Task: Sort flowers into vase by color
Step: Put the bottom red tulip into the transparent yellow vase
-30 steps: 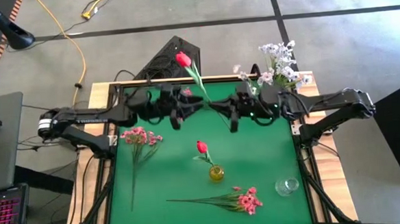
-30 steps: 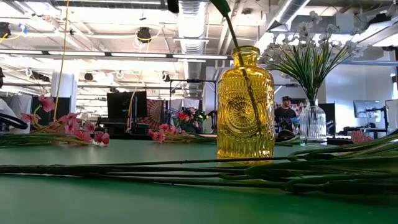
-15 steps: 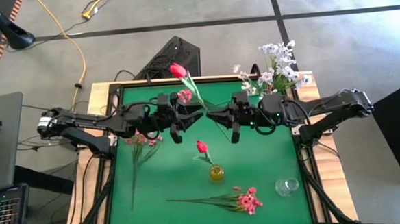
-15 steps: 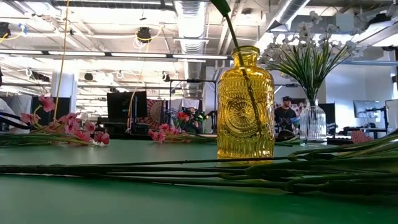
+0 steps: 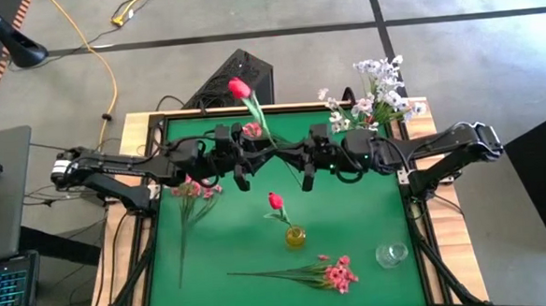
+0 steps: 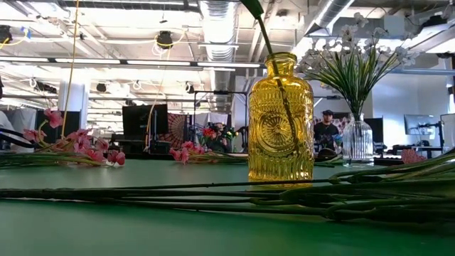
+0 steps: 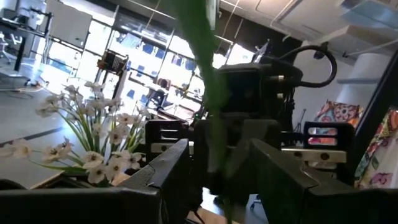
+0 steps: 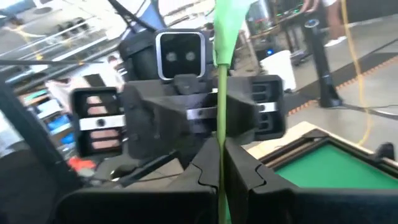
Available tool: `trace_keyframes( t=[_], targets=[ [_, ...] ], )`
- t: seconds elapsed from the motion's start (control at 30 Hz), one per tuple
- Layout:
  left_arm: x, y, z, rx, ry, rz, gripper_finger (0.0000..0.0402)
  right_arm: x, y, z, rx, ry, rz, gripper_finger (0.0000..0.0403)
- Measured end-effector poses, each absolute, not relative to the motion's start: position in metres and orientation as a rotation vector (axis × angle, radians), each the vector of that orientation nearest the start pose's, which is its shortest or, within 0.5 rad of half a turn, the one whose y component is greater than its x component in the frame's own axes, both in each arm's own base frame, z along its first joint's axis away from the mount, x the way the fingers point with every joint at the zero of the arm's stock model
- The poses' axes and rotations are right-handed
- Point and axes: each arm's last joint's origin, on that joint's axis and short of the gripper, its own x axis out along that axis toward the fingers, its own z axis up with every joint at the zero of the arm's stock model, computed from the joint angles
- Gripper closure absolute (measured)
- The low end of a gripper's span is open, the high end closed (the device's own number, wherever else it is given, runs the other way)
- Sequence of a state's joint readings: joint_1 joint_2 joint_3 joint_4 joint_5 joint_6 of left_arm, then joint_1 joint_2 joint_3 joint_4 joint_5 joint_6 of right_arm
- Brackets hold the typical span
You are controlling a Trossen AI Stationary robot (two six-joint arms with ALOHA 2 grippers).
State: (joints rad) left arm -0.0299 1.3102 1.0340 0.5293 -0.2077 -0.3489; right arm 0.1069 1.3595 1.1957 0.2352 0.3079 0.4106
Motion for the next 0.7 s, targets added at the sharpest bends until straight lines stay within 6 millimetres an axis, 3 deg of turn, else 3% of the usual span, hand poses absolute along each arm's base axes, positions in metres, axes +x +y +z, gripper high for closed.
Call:
trace_keyframes(
  t=[0.3, 0.7],
  targets=[
    [0.2971, 0.0027, 0.3736, -0.385, -0.285, 0.148, 0.0259, 0.3111, 0.0234, 0.3874, 0.424, -0.115, -0.195, 0.0370],
    [0.2972, 0.0064, 0.3737, -0.397, -0.285, 0.133, 0.0372, 0.3109, 0.0234, 0.3877, 0.424, -0.117, -0.195, 0.0368]
  ],
)
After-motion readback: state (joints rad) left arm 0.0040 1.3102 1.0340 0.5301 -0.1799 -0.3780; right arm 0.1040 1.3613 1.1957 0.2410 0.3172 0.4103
